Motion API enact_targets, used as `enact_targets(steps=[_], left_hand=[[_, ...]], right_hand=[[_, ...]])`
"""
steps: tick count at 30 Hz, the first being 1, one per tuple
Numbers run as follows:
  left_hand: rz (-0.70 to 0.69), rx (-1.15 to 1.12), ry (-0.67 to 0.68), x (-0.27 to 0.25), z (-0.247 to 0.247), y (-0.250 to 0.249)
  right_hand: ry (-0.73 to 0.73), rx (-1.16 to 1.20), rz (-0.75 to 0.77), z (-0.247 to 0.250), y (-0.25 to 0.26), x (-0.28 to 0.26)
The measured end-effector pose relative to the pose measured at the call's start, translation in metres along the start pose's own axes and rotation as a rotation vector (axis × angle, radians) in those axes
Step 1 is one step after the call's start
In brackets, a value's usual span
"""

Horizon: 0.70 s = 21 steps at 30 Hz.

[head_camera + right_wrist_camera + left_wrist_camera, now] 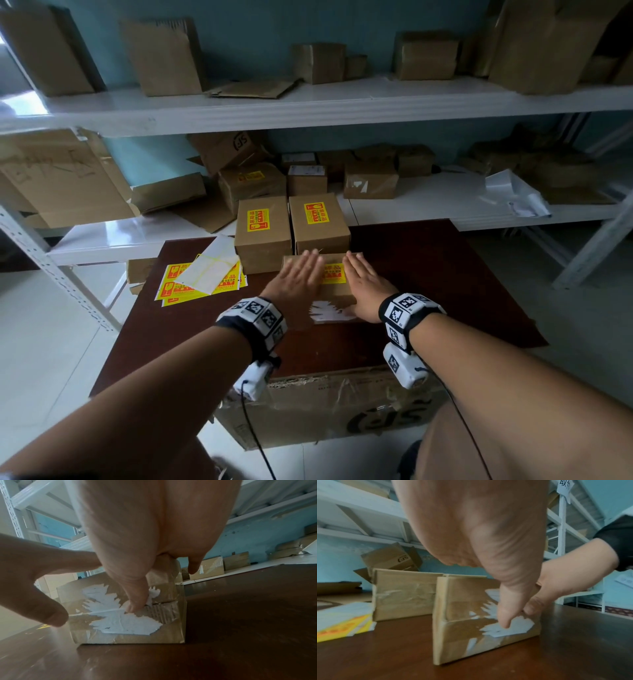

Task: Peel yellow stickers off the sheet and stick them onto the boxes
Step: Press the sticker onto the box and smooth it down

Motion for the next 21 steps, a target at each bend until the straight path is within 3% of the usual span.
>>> enact_targets(steps=[2,6,21], left_hand=[[-0.046,-0.039,0.031,0.015,-0.004,-0.016],[0.002,-0.093,0.048,0.032,-0.015,-0.026],[0.079,-0.103,0.001,0.019,-0.018,-0.015]], right_hand=[[-0.02,0.015,-0.011,-0.002,0.0,0.002],[-0.028,0.031,-0.035,-0.005,-0.002,0.004],[-0.008,0.053,-0.058,-0.002,0.0,-0.001]])
Point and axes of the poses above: each hand's wrist, its own x-axis towards the middle knuckle, its own z-axis out of the back of the hand, y = z × x, the point moved 5 cm from there along x, towards the middle knuckle, and after that the axes turned 5 degrees about -z, right-handed, at the moved point
